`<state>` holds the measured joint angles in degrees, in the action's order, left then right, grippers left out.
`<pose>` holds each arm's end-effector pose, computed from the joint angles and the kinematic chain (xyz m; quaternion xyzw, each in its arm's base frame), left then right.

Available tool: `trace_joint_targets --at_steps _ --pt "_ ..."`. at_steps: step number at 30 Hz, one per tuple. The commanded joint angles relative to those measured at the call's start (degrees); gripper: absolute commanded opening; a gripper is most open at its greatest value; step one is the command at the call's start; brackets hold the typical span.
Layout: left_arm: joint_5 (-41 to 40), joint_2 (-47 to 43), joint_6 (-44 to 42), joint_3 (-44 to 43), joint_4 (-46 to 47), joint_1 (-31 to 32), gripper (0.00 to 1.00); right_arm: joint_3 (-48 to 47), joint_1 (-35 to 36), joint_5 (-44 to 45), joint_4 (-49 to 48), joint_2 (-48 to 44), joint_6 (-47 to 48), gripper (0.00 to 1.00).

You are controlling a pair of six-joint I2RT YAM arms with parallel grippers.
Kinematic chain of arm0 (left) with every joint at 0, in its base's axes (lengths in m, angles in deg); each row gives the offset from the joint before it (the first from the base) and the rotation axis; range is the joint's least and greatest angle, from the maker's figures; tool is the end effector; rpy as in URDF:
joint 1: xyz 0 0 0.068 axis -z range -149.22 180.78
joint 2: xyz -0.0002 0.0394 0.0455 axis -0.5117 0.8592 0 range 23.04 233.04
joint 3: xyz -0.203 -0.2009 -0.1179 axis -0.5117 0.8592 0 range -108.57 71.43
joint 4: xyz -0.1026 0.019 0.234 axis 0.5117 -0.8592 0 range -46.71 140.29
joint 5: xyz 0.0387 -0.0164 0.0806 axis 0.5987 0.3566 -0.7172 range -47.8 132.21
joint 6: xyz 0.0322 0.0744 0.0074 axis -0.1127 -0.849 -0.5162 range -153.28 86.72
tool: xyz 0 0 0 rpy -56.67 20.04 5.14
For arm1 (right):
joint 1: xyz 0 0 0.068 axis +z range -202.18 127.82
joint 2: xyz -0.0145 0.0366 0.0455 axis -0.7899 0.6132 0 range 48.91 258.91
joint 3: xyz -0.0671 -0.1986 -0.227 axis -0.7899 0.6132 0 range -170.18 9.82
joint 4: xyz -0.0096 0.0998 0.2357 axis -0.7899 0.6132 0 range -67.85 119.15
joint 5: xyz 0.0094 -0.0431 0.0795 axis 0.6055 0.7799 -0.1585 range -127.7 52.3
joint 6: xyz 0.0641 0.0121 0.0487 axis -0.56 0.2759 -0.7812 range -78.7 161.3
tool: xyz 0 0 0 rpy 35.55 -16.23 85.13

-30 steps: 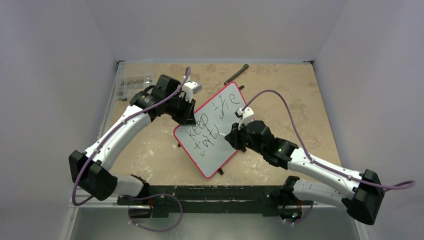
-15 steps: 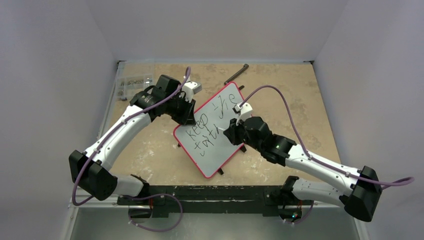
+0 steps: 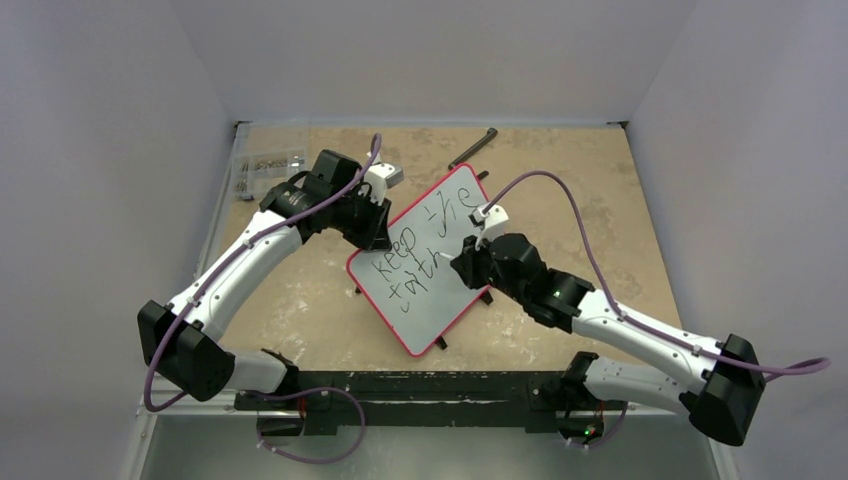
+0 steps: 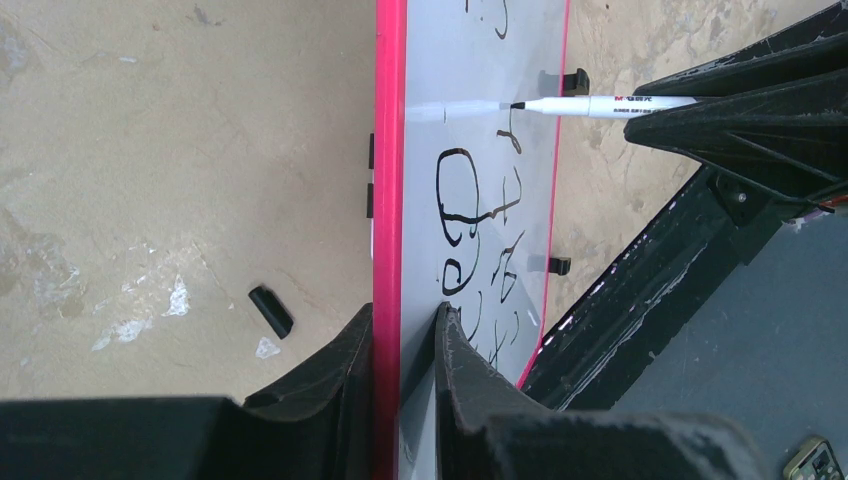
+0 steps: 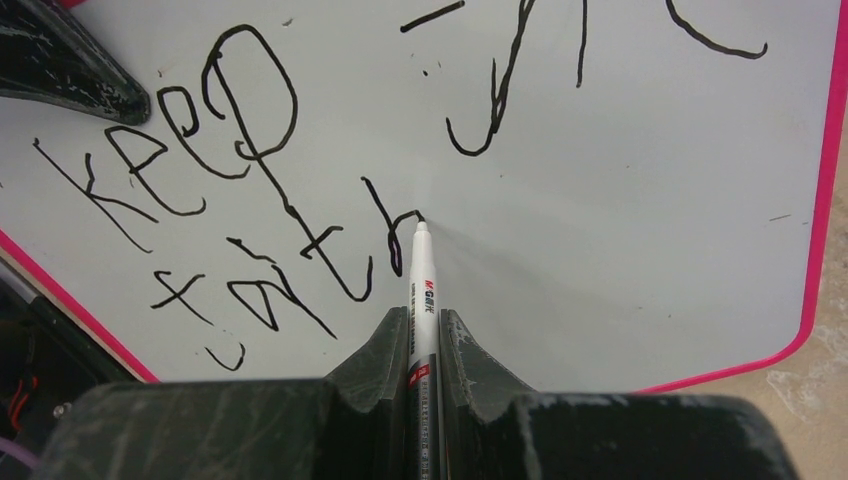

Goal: Write a sentence on the whiteboard

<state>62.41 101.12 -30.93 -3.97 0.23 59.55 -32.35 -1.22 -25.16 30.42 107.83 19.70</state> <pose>0.2378 -0.1582 0.3453 0.2678 0.8954 -0.2445 0.2583 0.1634 0.1771 0.2995 -0.1557 0.8260 0.2417 0.4849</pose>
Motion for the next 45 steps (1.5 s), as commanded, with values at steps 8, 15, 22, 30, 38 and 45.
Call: trace_joint_targets --at_steps 8,15,22,30,38,45 --pt "-15.89 -0.41 -6.39 1.13 -3.70 -0.74 0.00 5.81 -0.33 -2.16 0.26 -3.43 -3.49 0.00" --pt "-15.96 -0.68 -6.39 1.13 -3.68 -0.78 0.00 4.01 -0.33 0.26 3.63 -5.11 -2.58 0.00" --pt "-16.08 -1.17 -6.40 1.13 -3.61 -0.75 0.00 0.52 -0.31 -5.55 4.54 -8.40 2.06 0.00" --pt "-16.19 -1.67 -6.17 1.13 -3.41 -0.66 0.00 4.37 -0.25 -20.87 -0.14 -11.04 3.27 0.00" --pt "-17.77 -1.97 -5.43 1.04 -3.33 -0.56 0.00 6.25 0.39 -29.09 -1.63 -10.93 2.15 0.00" --pt "-19.67 -2.49 -5.38 1.39 -3.30 -0.55 0.00 8.68 2.08 -29.28 -4.23 -9.78 -0.83 0.00"
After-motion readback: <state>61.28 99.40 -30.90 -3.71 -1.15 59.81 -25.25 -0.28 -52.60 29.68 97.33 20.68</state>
